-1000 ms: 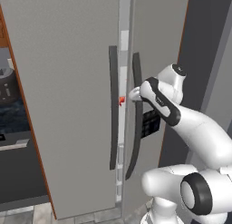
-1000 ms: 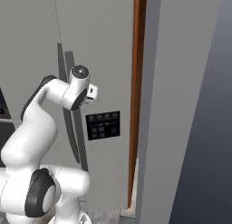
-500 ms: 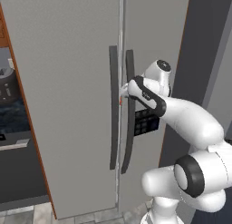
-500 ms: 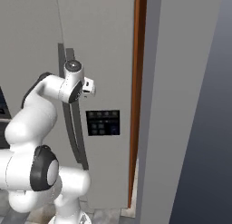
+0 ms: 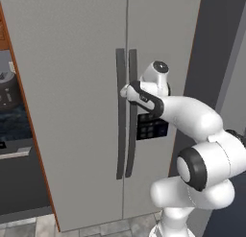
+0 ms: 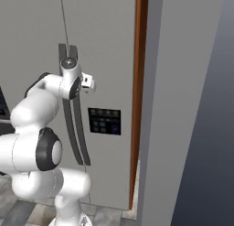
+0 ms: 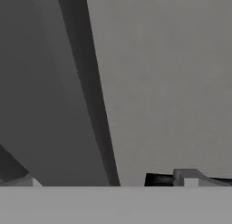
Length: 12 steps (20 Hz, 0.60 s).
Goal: Store the hot dog in the freezer for long-term storage. Close the freezer door after placing the cooked food.
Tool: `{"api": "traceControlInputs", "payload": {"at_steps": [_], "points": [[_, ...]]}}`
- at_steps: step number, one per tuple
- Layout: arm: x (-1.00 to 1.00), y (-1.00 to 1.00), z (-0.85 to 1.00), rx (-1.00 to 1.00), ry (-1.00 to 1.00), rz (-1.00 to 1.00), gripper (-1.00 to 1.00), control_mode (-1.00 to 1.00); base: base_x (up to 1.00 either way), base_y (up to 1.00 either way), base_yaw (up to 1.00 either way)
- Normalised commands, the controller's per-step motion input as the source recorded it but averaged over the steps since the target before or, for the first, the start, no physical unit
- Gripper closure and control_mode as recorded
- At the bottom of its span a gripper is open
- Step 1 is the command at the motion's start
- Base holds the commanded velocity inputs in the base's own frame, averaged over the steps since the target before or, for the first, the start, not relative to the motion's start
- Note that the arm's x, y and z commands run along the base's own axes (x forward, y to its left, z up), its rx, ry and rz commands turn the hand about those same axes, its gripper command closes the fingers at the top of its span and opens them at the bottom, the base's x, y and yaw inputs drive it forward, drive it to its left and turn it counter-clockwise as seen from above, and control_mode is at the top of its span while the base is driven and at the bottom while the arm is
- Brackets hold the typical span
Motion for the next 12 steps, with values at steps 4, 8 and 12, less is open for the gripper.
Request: {"api": "traceControlInputs", "payload": {"at_steps": [4,8,12], "points": [[0.54,0.00,0.00,-0.06,-0.11,-0.03,-1.00,-1.00,0.00,0.00,0.00],[0.51,0.00,0.00,-0.06,-0.12,-0.02,-1.00,-1.00,0.00,0.00,0.00],[0.47,0.00,0.00,-0.05,-0.13,-0.01,-1.00,-1.00,0.00,0.00,0.00]]}}
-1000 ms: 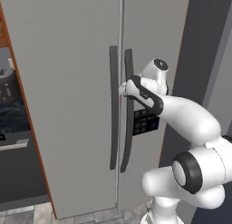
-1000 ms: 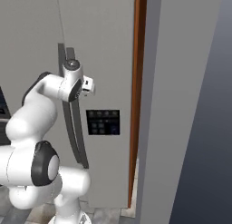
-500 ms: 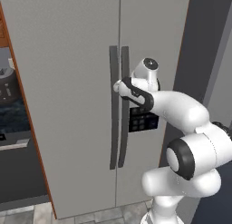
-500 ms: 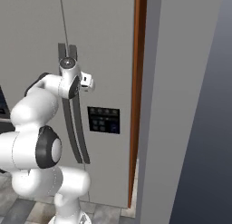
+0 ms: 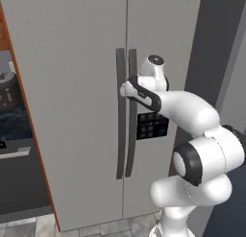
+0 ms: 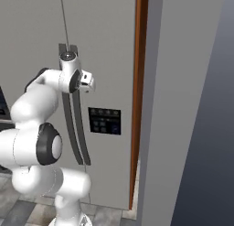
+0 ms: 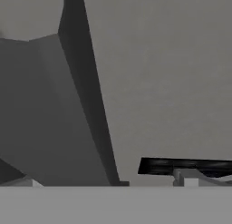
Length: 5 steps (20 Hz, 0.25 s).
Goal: Store the hot dog in the freezer for long-term storage. Close the freezer door after placing the cooked food.
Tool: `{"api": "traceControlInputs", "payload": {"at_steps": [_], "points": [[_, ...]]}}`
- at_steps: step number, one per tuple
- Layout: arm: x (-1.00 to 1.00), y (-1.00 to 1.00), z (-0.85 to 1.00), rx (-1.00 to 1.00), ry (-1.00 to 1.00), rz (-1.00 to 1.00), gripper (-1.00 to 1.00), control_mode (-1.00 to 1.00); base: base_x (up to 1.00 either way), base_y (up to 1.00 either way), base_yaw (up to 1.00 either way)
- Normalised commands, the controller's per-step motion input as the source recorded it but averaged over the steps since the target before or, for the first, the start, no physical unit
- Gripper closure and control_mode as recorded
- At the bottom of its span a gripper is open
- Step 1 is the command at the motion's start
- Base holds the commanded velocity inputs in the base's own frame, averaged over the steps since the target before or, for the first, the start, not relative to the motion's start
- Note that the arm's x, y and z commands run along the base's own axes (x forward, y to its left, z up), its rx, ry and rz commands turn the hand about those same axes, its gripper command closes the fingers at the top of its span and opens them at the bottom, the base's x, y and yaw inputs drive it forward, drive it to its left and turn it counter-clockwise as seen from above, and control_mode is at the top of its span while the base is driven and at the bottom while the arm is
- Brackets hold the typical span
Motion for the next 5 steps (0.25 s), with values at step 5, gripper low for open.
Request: {"api": "traceControlInputs", "payload": {"at_steps": [5], "points": [[0.45,0.00,0.00,-0.06,-0.10,0.00,-1.00,-1.00,0.00,0.00,0.00]]}}
